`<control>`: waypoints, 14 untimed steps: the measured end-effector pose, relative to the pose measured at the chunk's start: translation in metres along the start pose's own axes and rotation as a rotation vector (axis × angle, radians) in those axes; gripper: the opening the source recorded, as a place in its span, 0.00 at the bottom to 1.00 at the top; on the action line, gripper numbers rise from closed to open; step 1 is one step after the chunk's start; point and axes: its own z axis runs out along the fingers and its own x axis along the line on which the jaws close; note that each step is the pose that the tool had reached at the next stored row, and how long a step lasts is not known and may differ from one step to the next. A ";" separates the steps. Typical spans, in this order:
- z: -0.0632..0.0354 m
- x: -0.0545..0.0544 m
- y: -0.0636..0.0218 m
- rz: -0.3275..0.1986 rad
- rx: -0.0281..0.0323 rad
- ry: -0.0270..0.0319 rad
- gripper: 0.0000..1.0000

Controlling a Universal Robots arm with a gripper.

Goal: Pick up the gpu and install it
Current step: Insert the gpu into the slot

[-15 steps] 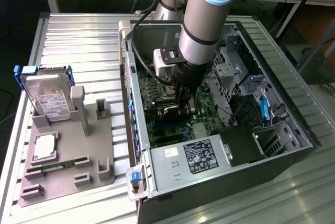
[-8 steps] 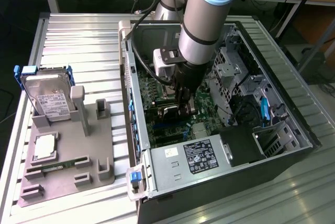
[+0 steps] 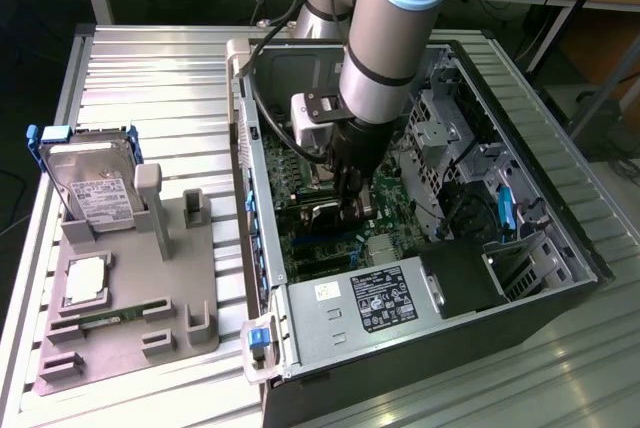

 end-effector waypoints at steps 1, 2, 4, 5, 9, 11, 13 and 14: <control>0.0001 0.000 0.0001 0.000 -0.0001 0.0001 0.27; 0.0006 0.000 0.0001 0.000 0.0000 0.0000 0.27; 0.0019 0.000 0.0001 0.000 -0.0002 0.0004 0.27; 0.0023 0.000 0.0001 0.000 -0.0001 0.0002 0.27; 0.0036 0.000 0.0001 0.000 -0.0003 0.0005 0.27; 0.0040 0.000 -0.0001 0.000 -0.0002 0.0001 0.27; 0.0041 0.000 -0.0009 0.000 -0.0001 0.0001 0.27; 0.0041 0.000 -0.0009 0.000 -0.0001 0.0001 0.27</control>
